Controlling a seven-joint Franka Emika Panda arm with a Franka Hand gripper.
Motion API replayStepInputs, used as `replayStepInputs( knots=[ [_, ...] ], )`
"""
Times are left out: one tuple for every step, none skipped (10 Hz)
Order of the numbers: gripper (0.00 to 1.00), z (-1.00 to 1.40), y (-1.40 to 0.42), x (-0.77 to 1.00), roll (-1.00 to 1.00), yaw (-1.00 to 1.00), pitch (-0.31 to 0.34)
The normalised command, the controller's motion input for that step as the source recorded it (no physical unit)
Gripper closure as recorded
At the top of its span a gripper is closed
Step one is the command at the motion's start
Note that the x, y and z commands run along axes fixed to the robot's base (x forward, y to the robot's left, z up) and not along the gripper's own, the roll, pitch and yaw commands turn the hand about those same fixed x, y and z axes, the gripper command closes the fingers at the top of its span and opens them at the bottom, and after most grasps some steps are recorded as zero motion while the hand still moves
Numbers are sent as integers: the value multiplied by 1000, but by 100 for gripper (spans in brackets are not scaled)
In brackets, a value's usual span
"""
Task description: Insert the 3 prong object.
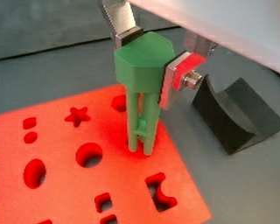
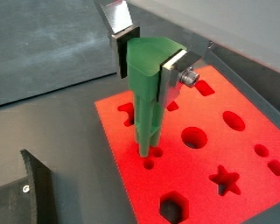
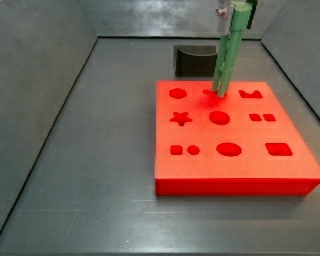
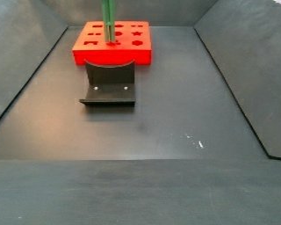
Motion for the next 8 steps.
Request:
replayStepInputs(
  knots=[
    [100,-40,0,0,0,0,0],
    [100,0,0,143,-4,0,219],
    [100,83,51,0,51,131,421],
    [100,60,49,23,21,123,341],
    [100,0,63,0,39,223,339],
    [100,40,-54,97,0,346,293],
    [100,0,-117,363,-24,260,181],
    [100,0,-66,349,-71,120,33]
  ],
)
